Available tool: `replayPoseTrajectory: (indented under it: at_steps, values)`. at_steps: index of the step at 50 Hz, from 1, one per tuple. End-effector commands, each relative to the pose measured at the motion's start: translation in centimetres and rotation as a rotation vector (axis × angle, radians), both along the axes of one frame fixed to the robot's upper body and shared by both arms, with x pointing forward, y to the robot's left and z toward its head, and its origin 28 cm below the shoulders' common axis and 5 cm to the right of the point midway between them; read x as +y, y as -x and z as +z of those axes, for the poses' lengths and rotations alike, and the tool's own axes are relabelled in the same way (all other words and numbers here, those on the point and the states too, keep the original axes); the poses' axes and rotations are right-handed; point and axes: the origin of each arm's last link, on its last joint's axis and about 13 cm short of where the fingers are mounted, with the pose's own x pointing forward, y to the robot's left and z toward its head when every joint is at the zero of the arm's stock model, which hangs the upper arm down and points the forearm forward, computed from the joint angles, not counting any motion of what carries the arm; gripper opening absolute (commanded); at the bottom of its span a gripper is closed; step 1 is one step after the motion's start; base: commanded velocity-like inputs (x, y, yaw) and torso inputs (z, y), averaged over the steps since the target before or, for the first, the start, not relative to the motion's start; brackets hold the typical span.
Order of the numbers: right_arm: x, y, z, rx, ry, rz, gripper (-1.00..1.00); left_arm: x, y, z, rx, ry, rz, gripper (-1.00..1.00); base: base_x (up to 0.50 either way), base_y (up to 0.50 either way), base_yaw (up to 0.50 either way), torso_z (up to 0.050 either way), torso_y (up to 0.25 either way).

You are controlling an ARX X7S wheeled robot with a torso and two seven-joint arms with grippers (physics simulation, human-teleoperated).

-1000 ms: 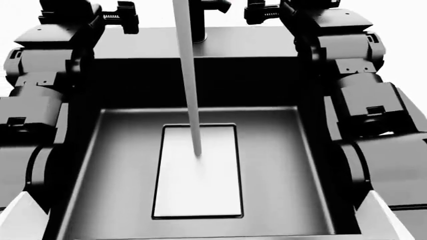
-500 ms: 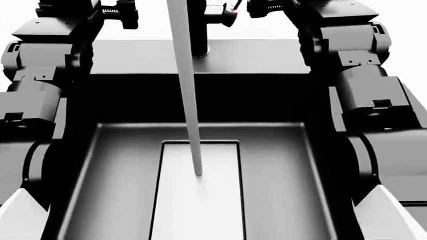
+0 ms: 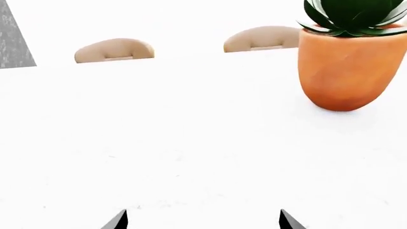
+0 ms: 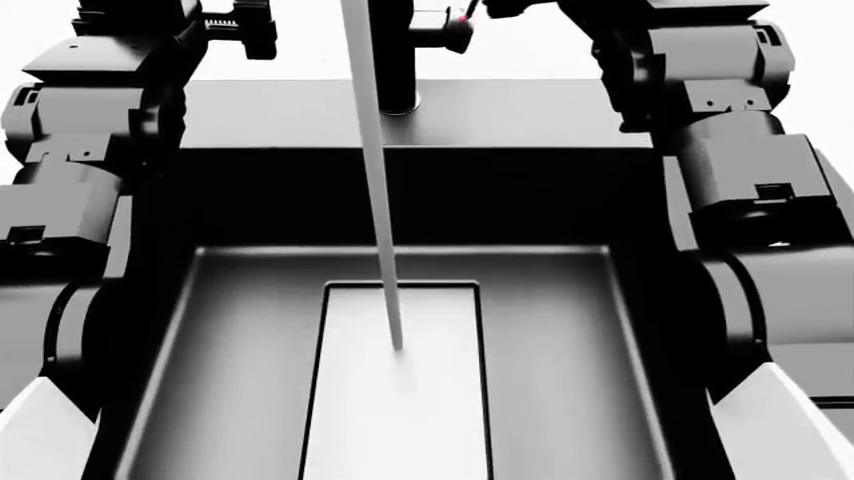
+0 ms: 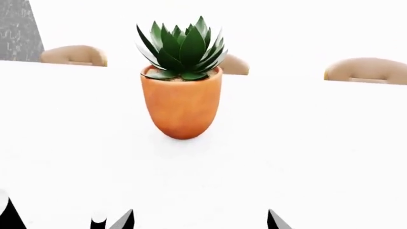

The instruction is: Pick the broccolis and asparaguss from the sink and place them in one bowl. Place the pear in the other bowl. Then turn off the sink faucet.

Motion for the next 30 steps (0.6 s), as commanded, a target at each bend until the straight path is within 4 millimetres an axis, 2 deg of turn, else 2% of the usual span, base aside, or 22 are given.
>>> replayPoseTrajectory:
  at_steps: [1,9,14,30]
  values:
    - [0.7,0.0,-0.1,0.018,-0.003,0.080,1.00,0.2,0.0,-0.2,0.002,0.005,0.001,1.00,0.00,0.00,0.00,0.000,0.000]
    - [1.5,0.0,-0.5,0.047,0.046,0.156,1.00,0.3,0.0,-0.2,0.002,0.010,0.006,1.00,0.00,0.00,0.00,0.000,0.000]
    - [2.2,0.1,-0.4,0.036,0.043,0.202,1.00,1.1,0.1,-0.7,0.008,0.018,0.028,1.00,0.00,0.00,0.00,0.000,0.000]
    - [2.7,0.1,-0.4,0.025,0.045,0.231,1.00,1.8,0.2,-1.6,0.023,0.031,0.042,1.00,0.00,0.00,0.00,0.000,0.000]
